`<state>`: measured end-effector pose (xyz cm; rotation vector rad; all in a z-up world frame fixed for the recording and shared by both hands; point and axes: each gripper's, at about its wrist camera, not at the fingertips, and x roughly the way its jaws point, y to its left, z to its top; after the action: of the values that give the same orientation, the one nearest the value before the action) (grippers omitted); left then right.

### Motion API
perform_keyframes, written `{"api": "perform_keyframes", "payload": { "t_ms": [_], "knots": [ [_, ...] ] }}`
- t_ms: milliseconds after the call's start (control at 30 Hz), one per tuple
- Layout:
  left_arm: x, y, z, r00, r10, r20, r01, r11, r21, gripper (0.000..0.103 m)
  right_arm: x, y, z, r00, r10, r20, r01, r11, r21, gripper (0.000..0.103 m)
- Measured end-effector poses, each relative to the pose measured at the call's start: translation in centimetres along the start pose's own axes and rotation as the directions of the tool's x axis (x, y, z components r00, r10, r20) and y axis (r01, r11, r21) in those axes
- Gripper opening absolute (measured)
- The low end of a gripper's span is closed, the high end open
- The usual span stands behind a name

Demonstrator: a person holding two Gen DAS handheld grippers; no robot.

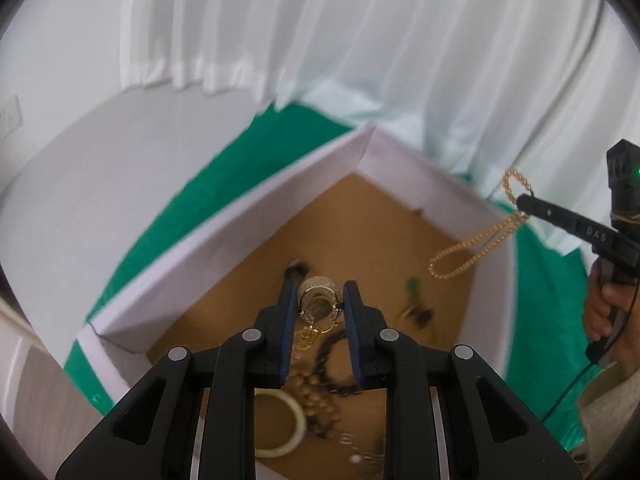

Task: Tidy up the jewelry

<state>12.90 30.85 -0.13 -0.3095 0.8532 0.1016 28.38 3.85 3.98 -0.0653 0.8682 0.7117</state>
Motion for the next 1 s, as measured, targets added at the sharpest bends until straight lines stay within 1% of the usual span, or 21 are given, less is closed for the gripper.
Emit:
{"api": "perform_keyframes", "payload": {
  "t_ms": [67,100,167,233,267,300,333,367,433,467,500,533,567,633,733,833,867,900,933,1000],
  "knots": [
    [1.7,0.2,-0.9,0.998,0.05,-0.029,-0.049,0.999,0.016,0.023,2.7,-0.8,-1.5,0.997,-0.033,-0.072,0.034,0.999,0.004,0.008],
    [1.9,0.2,-1.2,0.997,0.071,-0.032,-0.071,0.997,0.021,0.024,3.9,-1.1,-2.3,0.993,-0.049,-0.105,0.05,0.999,0.004,0.009],
    [1.9,-0.1,-1.9,0.995,0.096,-0.027,-0.095,0.995,0.038,0.033,4.9,-1.8,-3.3,0.986,-0.089,-0.142,0.09,0.996,0.004,0.011],
    [1.3,-0.8,-2.4,0.993,0.117,-0.003,-0.117,0.991,0.064,0.06,4.8,-2.2,-3.8,0.982,-0.099,-0.16,0.102,0.995,0.012,0.013],
    [0.9,-1.3,-2.7,0.991,0.133,0.016,-0.134,0.988,0.079,0.066,4.4,-2.5,-3.8,0.982,-0.102,-0.157,0.106,0.994,0.019,0.02],
    [0.2,-2.0,-2.9,0.987,0.154,0.044,-0.158,0.983,0.098,0.075,3.8,-2.5,-3.7,0.983,-0.105,-0.149,0.109,0.994,0.022,0.043],
    [-0.2,-2.6,-3.0,0.984,0.168,0.067,-0.175,0.978,0.112,0.081,3.1,-2.4,-3.6,0.985,-0.108,-0.133,0.112,0.993,0.022,0.069],
    [-0.7,-3.1,-3.2,0.979,0.183,0.092,-0.194,0.973,0.125,0.084,2.5,-2.3,-3.5,0.987,-0.109,-0.118,0.112,0.993,0.02,0.075],
    [-1.9,-4.7,-3.4,0.962,0.226,0.153,-0.247,0.959,0.14,0.101,0.9,-1.5,-3.3,0.99,-0.113,-0.079,0.114,0.994,0.004,0.076],
    [-2.5,-5.4,-3.5,0.952,0.245,0.183,-0.273,0.952,0.141,0.102,0.3,-1.2,-3.3,0.991,-0.116,-0.071,0.116,0.993,-0.002,0.077],
    [-3.3,-6.2,-3.7,0.942,0.257,0.217,-0.291,0.946,0.143,0.102,-0.5,-0.6,-3.5,0.991,-0.119,-0.055,0.118,0.993,-0.015,0.08],
    [-3.9,-6.7,-3.9,0.935,0.259,0.243,-0.3,0.943,0.145,0.102,-1.1,-0.1,-3.6,0.992,-0.121,-0.037,0.12,0.992,-0.031,0.084],
    [-4.5,-7.4,-4.1,0.927,0.266,0.264,-0.311,0.939,0.144,0.102,-1.9,0.7,-4.0,0.991,-0.131,-0.015,0.13,0.99,-0.055,0.086],
    [-5.1,-8.4,-4.3,0.915,0.282,0.288,-0.333,0.932,0.142,0.102,-2.9,1.8,-4.7,0.987,-0.158,0.003,0.157,0.984,-0.087,0.086],
    [-6.0,-9.4,-4.9,0.896,0.307,0.32,-0.364,0.922,0.134,0.102,-3.8,2.9,-5.5,0.986,-0.164,0.015,0.165,0.981,-0.107,0.086],
    [-6.5,-10.0,-5.5,0.866,0.364,0.343,-0.425,0.897,0.12,0.102,-4.6,3.8,-6.0,0.987,-0.16,0.022,0.161,0.981,-0.111,0.086],
    [-6.6,-10.1,-5.7,0.86,0.375,0.347,-0.437,0.892,0.118,0.102,-4.9,4.0,-6.1,0.986,-0.162,0.027,0.164,0.981,-0.108,0.086],
    [-6.8,-10.2,-5.9,0.857,0.381,0.348,-0.442,0.889,0.115,0.102,-5.1,4.2,-6.2,0.986,-0.166,0.033,0.168,0.98,-0.104,0.086],
    [-6.9,-10.2,-6.0,0.859,0.38,0.343,-0.439,0.891,0.113,0.102,-5.4,4.4,-6.3,0.985,-0.168,0.043,0.172,0.98,-0.098,0.086],
    [-7.2,-10.2,-6.2,0.869,0.37,0.328,-0.423,0.9,0.107,0.102,-5.9,4.6,-6.7,0.982,-0.178,0.062,0.183,0.979,-0.086,0.086]
  ]
}}
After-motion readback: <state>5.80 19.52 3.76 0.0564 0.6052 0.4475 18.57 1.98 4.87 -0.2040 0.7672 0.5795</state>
